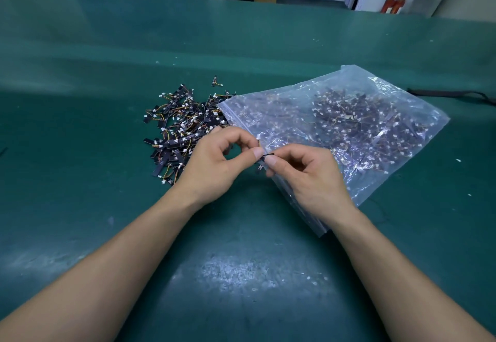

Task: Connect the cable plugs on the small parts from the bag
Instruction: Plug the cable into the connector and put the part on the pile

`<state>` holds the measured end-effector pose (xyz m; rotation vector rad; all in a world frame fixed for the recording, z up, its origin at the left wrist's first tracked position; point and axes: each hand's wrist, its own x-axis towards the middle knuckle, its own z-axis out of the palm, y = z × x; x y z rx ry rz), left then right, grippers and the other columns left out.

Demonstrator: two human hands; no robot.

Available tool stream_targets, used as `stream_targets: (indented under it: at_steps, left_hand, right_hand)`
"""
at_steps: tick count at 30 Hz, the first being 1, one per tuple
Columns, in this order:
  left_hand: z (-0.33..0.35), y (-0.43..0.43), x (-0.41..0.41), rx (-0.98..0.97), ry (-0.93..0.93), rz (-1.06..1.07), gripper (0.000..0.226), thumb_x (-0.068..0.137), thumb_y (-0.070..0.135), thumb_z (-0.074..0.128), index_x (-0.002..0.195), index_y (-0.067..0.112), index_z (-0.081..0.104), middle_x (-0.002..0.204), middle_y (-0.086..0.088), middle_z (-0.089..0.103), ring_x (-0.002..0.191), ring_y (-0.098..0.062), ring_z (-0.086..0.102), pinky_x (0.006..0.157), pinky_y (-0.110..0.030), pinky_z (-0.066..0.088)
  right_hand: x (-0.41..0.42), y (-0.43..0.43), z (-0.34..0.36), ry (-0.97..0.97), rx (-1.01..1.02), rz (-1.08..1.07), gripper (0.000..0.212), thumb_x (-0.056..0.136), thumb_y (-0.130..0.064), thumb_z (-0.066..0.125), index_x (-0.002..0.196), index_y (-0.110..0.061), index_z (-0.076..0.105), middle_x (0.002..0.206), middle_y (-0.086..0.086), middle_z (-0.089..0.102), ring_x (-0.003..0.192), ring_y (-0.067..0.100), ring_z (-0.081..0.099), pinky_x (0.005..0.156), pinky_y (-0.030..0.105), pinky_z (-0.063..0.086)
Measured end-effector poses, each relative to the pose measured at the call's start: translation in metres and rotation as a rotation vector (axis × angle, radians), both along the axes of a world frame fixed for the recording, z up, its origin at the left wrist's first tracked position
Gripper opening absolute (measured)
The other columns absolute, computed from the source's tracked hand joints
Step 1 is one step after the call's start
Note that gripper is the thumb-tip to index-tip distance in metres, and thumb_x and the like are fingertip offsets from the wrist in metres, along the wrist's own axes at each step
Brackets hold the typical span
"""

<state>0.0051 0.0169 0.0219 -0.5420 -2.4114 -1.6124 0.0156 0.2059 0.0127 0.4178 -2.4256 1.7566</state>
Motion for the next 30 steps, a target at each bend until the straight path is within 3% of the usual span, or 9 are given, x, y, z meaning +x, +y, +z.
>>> stream_targets:
  at_steps: [3, 7, 10, 14, 19, 23, 30]
  left_hand:
    - [-0.0001, 0.0015, -0.0013, 0.054, -0.05, 0.003, 0.015, 0.089, 0.02, 0.073, 0.078, 0.025, 0.065, 0.07, 0.023, 0.059, 0.07, -0.001, 0.045, 0.072, -0.023, 0.035]
    - [0.0006, 0.0023, 0.0009, 0.091, -0.082, -0.004, 0.011, 0.087, 0.031, 0.065, 0.084, 0.021, 0.071, 0.081, 0.009, 0.067, 0.083, -0.032, 0.055, 0.079, -0.046, 0.044]
    - [-0.0002, 0.0008, 0.0013, 0.071, -0.081, -0.043, 0.012, 0.086, 0.029, 0.063, 0.086, 0.023, 0.073, 0.081, 0.014, 0.067, 0.082, -0.019, 0.056, 0.079, -0.038, 0.043]
    - [-0.0035, 0.0019, 0.0001, 0.029, -0.048, -0.057, 0.007, 0.085, 0.025, 0.066, 0.08, 0.023, 0.07, 0.073, 0.022, 0.063, 0.075, -0.021, 0.051, 0.072, -0.03, 0.04]
    - [-0.0057, 0.0, -0.0014, -0.007, -0.005, -0.051, 0.008, 0.085, 0.023, 0.065, 0.077, 0.026, 0.068, 0.073, 0.022, 0.062, 0.075, -0.003, 0.05, 0.073, -0.022, 0.038]
    - [-0.0054, -0.0006, -0.0013, -0.043, 0.003, -0.064, 0.009, 0.085, 0.023, 0.065, 0.077, 0.028, 0.066, 0.074, 0.024, 0.062, 0.079, -0.002, 0.053, 0.075, -0.017, 0.037]
    - [-0.0059, -0.0003, -0.0012, 0.002, -0.002, -0.055, 0.007, 0.084, 0.023, 0.067, 0.077, 0.023, 0.069, 0.073, 0.019, 0.063, 0.077, -0.005, 0.051, 0.074, -0.021, 0.037]
  right_hand:
    - [0.0008, -0.0007, 0.0017, -0.017, -0.046, -0.014, 0.013, 0.092, -0.016, 0.074, 0.08, -0.015, 0.076, 0.071, 0.0, 0.074, 0.061, 0.025, 0.057, 0.06, 0.04, 0.047]
    - [0.0002, -0.002, 0.0038, -0.047, -0.109, -0.061, 0.017, 0.091, -0.012, 0.073, 0.075, -0.016, 0.076, 0.067, -0.002, 0.073, 0.057, 0.005, 0.053, 0.055, 0.019, 0.043]
    - [0.0003, -0.0008, 0.0068, -0.05, -0.19, -0.078, 0.025, 0.092, -0.007, 0.071, 0.071, -0.021, 0.074, 0.063, -0.004, 0.071, 0.045, -0.001, 0.047, 0.049, 0.009, 0.035]
    - [0.0013, -0.0012, 0.0081, -0.037, -0.187, -0.082, 0.027, 0.092, -0.006, 0.071, 0.07, -0.023, 0.073, 0.061, -0.008, 0.069, 0.044, -0.001, 0.047, 0.05, 0.007, 0.035]
    - [0.0015, 0.0002, 0.008, -0.052, -0.18, -0.009, 0.021, 0.091, -0.009, 0.07, 0.074, -0.02, 0.073, 0.063, -0.004, 0.069, 0.047, -0.001, 0.051, 0.052, 0.007, 0.037]
    - [0.0016, -0.0004, 0.0055, -0.016, -0.057, -0.018, 0.017, 0.092, -0.007, 0.071, 0.077, -0.013, 0.075, 0.061, -0.006, 0.068, 0.047, -0.001, 0.047, 0.051, 0.008, 0.035]
    - [0.0036, -0.0007, 0.0073, -0.022, -0.086, 0.003, 0.016, 0.092, -0.012, 0.071, 0.079, -0.02, 0.076, 0.064, -0.006, 0.07, 0.046, 0.001, 0.047, 0.05, 0.01, 0.035]
